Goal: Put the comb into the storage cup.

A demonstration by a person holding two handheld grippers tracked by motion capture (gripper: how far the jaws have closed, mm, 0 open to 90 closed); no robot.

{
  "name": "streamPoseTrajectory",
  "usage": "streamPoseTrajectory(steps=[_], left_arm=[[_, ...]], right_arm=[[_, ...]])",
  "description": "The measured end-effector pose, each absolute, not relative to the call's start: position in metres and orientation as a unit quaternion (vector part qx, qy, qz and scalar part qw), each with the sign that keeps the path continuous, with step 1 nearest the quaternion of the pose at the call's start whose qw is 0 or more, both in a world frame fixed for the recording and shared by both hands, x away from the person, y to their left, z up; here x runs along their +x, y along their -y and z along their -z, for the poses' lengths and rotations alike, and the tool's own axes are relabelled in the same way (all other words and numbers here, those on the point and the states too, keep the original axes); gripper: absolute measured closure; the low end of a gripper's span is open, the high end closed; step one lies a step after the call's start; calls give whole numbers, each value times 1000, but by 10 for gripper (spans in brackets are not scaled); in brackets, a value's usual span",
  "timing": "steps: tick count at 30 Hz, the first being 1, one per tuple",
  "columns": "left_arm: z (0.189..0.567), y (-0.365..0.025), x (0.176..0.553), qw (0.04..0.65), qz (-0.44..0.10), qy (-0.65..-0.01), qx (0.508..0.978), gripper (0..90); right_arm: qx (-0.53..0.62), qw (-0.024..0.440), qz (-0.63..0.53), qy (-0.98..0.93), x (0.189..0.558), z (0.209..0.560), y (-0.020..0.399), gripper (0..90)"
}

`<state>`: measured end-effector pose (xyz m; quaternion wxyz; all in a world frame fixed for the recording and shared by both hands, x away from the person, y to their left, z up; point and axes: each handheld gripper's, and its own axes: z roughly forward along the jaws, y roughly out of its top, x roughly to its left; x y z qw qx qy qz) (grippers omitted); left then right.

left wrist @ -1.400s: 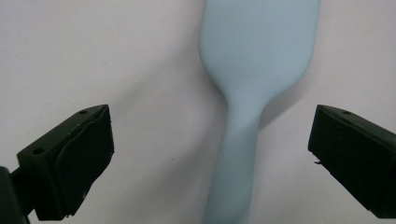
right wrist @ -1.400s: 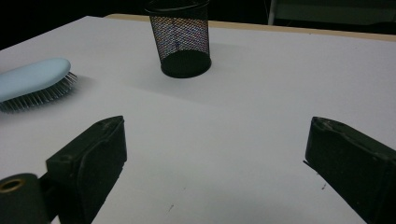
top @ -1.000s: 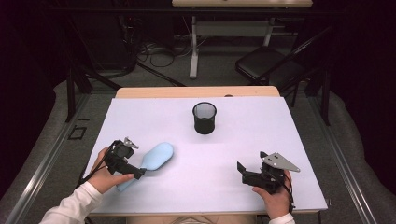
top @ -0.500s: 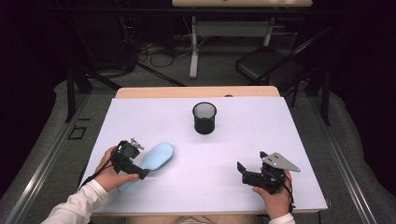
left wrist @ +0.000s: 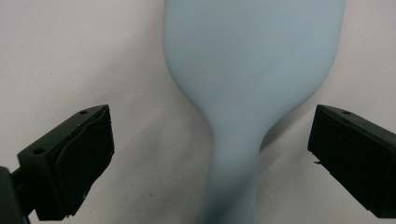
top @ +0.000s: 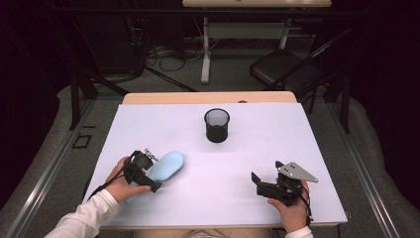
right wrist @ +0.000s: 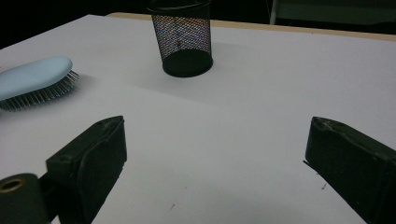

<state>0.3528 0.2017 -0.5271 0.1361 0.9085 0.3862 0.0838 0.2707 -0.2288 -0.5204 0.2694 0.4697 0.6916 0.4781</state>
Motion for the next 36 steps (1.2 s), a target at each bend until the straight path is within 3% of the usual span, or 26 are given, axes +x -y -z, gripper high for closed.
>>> streamPoseTrajectory(steps=[6, 26, 36], left_arm=[[529, -200, 354, 133, -77, -383, 911, 39], [530, -200, 354, 117, -72, -369, 919, 377], [529, -200, 354, 121, -64, -363, 922, 433]], right_arm=[[470, 271, -478, -691, 271, 520, 229, 52], [470, 270, -478, -691, 271, 521, 229, 52], [470, 269, -479, -691, 271, 521, 229, 52]])
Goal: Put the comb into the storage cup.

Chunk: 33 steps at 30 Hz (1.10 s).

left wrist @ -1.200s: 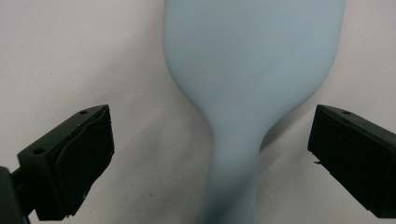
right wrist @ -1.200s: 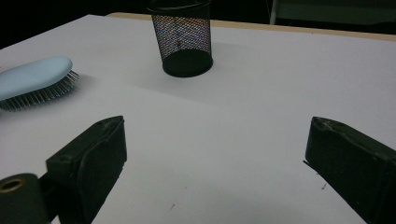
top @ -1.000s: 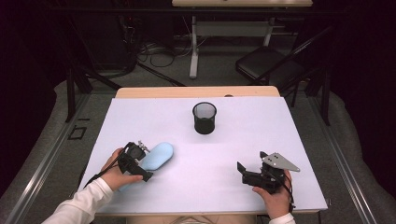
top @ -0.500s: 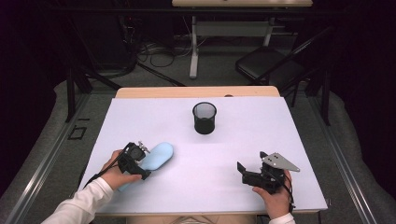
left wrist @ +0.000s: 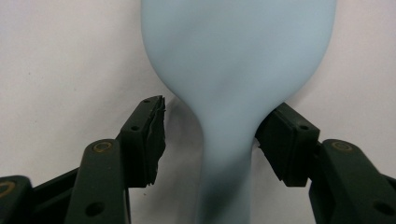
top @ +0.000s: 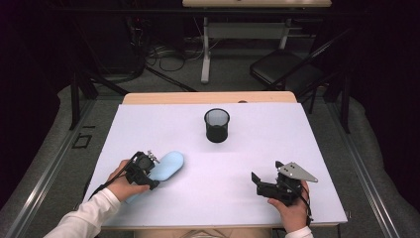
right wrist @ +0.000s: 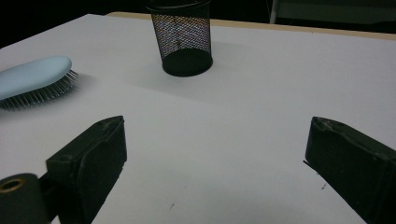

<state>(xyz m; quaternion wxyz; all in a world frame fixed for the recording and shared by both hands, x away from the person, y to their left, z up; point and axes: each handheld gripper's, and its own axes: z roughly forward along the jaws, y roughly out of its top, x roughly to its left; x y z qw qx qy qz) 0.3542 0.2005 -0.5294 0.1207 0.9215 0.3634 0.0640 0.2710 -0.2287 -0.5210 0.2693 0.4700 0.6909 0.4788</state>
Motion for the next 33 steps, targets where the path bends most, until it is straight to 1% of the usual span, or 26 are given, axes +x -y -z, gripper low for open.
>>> streamPoseTrajectory(steps=[4, 12, 16, 33], left_arm=[[529, -200, 354, 121, -63, -360, 923, 455], [528, -199, 353, 123, -55, -354, 925, 551], [528, -199, 353, 124, -52, -355, 925, 579], [528, -203, 352, 134, -41, -367, 919, 644]], right_arm=[[470, 269, -479, -691, 271, 521, 229, 52], [470, 269, -479, -691, 271, 521, 229, 56], [469, 269, -479, -691, 271, 521, 229, 56], [470, 271, -476, -692, 271, 522, 229, 57]])
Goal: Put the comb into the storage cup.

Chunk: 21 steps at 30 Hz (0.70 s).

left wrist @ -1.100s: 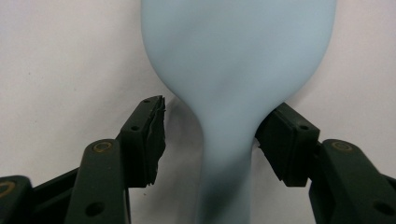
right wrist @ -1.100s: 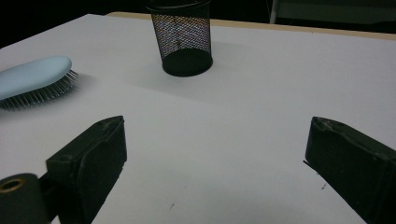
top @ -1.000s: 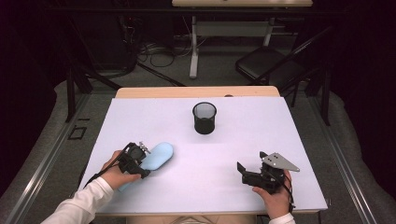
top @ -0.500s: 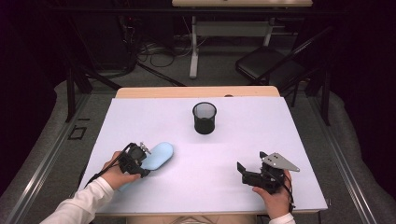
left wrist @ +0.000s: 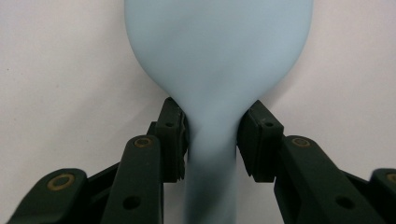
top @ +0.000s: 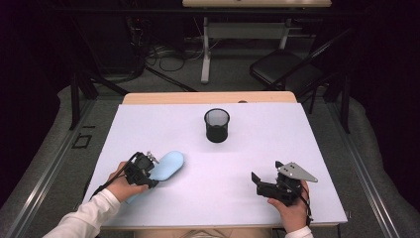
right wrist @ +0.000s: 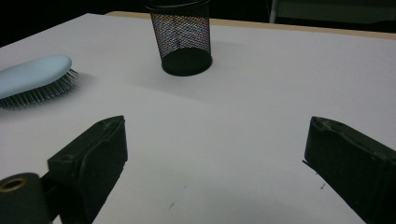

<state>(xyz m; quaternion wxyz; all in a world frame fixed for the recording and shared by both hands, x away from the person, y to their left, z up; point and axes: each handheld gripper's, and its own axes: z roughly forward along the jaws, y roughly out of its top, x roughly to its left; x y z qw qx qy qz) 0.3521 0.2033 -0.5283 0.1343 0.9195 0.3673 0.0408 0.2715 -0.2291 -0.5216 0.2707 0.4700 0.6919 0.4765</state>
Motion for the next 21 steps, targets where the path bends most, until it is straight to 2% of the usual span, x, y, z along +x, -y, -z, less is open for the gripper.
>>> streamPoseTrajectory(steps=[21], left_arm=[[528, -206, 349, 138, -51, -365, 919, 695]], right_arm=[[474, 266, -480, -689, 273, 523, 230, 58]])
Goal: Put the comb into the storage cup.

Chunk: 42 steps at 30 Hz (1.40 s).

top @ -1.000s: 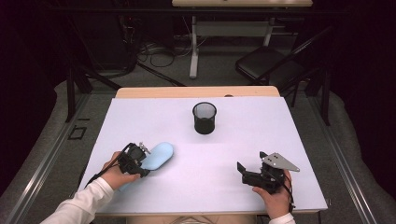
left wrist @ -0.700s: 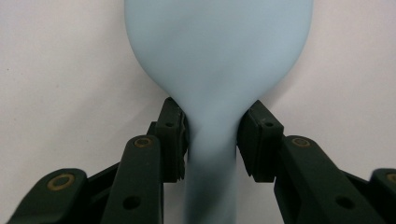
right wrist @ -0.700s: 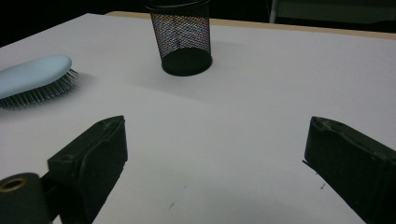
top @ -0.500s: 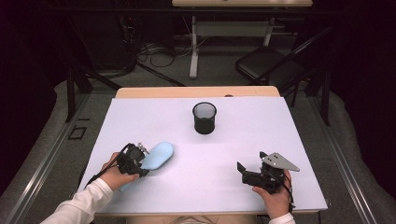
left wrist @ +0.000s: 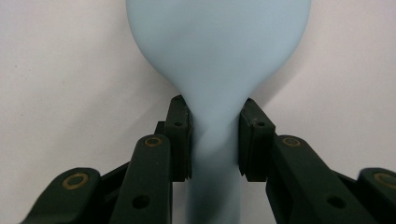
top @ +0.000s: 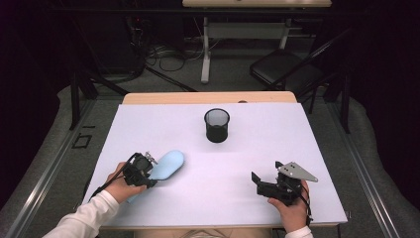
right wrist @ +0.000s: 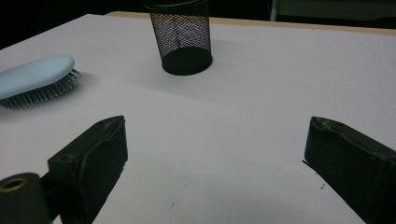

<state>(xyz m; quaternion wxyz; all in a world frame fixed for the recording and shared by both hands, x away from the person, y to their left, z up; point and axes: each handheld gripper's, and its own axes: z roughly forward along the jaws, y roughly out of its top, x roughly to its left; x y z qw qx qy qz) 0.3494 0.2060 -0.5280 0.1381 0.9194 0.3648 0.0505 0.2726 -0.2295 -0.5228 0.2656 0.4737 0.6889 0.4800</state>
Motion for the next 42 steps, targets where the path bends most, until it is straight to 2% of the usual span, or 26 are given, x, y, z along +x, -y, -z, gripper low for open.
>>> streamPoseTrajectory(steps=[16, 42], left_arm=[[524, -209, 350, 149, -53, -370, 915, 696], [503, -216, 354, 206, -73, -392, 894, 697]], right_arm=[[475, 264, -479, -689, 273, 523, 230, 58], [474, 265, -480, -689, 273, 523, 230, 58]])
